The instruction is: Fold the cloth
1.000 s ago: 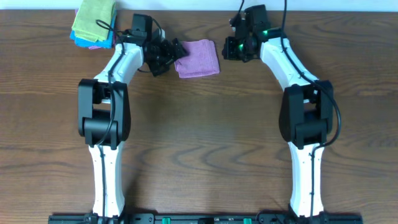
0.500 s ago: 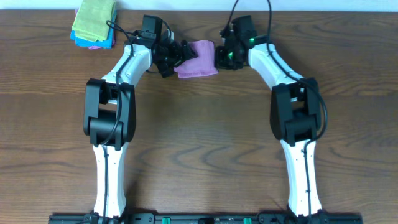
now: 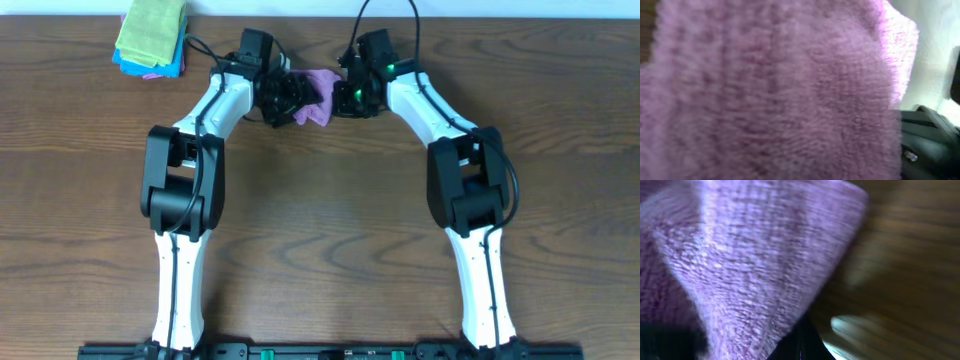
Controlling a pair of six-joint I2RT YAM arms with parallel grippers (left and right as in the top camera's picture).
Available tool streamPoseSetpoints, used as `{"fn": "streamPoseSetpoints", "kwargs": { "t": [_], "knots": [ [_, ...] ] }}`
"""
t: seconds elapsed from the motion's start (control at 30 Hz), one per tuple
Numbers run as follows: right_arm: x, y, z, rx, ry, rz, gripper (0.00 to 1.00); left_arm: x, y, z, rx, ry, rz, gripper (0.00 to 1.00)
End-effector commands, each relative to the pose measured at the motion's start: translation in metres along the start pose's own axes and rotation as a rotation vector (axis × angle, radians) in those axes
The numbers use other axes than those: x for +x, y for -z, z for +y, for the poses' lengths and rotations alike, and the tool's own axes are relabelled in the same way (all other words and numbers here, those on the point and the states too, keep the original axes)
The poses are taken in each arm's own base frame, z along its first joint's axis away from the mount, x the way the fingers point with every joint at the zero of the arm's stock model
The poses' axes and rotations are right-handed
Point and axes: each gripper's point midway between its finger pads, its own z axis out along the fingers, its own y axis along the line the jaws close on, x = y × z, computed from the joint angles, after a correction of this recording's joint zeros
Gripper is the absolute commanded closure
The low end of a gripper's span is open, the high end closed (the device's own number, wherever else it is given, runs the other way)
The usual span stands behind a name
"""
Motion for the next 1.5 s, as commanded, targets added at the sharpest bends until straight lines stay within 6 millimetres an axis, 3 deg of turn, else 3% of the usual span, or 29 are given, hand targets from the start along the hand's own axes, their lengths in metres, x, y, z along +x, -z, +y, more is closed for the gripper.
{"fn": "streamPoseSetpoints", "kwargs": {
  "t": [0.0,0.07,0.23,0.4,0.57,0.83,1.13,1.33,1.4,1.47],
  "knots": [
    [-0.01,0.009,-0.03,0.049,-0.056,-0.013,0.99,-0.005,-0.003,0.023,-0.035,0.026,0.001,0.09],
    [-0.013,0.016,-0.037,0.057,-0.053,-0.015,0.99,-0.008,-0.001,0.026,-0.035,0.023,-0.004,0.02],
    [-0.017,0.023,-0.045,0.074,-0.055,-0.021,0.99,-0.014,0.004,0.032,-0.036,0.036,-0.018,0.05],
    [-0.022,0.022,-0.044,0.08,-0.044,-0.042,0.99,-0.035,0.013,0.046,-0.073,0.045,-0.094,0.05],
    [-0.024,0.022,-0.044,0.078,-0.041,-0.048,0.99,-0.047,0.015,0.042,-0.046,0.027,-0.136,0.01],
    [-0.022,0.021,-0.041,0.077,-0.036,-0.045,0.99,-0.028,-0.009,0.04,0.0,0.076,-0.049,0.08],
    [-0.024,0.021,-0.04,0.075,-0.032,-0.053,0.99,-0.018,-0.016,0.031,0.02,0.103,-0.015,0.1],
    [-0.025,0.021,-0.04,0.075,-0.032,-0.053,0.99,-0.011,-0.022,0.025,0.019,0.096,-0.003,0.18],
    [-0.025,0.021,-0.04,0.075,-0.032,-0.053,0.99,-0.011,-0.023,0.024,0.017,0.094,-0.003,0.3],
    [-0.024,0.021,-0.04,0.075,-0.032,-0.052,0.99,-0.012,-0.023,0.026,0.008,0.095,-0.01,0.57]
  ]
}}
